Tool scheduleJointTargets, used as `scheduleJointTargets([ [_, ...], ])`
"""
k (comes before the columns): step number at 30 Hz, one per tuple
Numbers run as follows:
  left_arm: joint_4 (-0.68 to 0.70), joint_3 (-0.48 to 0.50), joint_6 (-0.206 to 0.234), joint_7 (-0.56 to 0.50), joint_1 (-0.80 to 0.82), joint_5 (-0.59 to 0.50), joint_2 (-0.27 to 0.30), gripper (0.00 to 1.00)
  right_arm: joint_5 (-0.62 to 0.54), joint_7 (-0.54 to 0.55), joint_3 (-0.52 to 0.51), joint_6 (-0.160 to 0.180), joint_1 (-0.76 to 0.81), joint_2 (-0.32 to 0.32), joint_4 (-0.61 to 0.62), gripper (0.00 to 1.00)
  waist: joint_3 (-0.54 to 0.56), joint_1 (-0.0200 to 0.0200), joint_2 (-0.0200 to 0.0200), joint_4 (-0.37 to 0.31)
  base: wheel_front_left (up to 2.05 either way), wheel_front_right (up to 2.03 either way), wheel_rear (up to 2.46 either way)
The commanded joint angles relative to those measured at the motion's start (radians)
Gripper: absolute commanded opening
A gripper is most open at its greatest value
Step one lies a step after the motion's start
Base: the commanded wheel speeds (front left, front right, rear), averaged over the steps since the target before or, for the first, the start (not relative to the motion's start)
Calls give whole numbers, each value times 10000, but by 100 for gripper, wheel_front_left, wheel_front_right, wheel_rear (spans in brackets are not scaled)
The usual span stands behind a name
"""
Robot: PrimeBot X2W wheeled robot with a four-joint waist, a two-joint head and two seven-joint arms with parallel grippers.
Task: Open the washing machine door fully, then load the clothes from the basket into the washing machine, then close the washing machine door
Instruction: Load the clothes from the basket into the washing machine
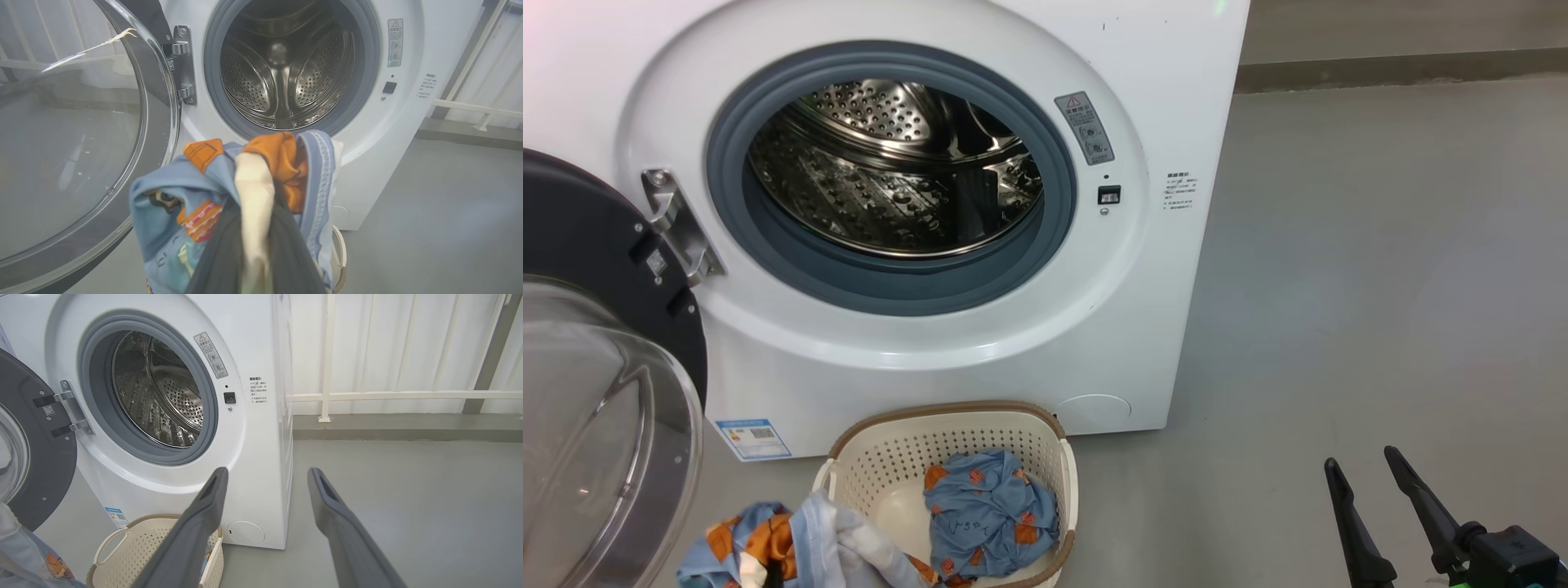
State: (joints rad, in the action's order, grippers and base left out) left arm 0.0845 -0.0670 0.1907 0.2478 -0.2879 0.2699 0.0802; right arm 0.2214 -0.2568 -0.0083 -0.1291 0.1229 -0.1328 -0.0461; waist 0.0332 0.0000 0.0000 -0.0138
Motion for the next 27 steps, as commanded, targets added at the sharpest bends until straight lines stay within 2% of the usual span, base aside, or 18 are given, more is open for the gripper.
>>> scheduleJointTargets([
  [1,299,291,100,95,264,22,79,0,-65,-49,282,-16,-309,-202,251,100,-9,0,0,-6,0,0,0],
  [16,215,-1,25,37,816,-38,119,0,-75,-49,406,-16,-440,-96,283,100,-255,0,0,-324,0,0,0],
  [27,-1018,-233,-187,-137,2689,-18,186,0,-54,-49,519,-16,-780,86,364,100,-966,0,0,-874,0,0,0],
])
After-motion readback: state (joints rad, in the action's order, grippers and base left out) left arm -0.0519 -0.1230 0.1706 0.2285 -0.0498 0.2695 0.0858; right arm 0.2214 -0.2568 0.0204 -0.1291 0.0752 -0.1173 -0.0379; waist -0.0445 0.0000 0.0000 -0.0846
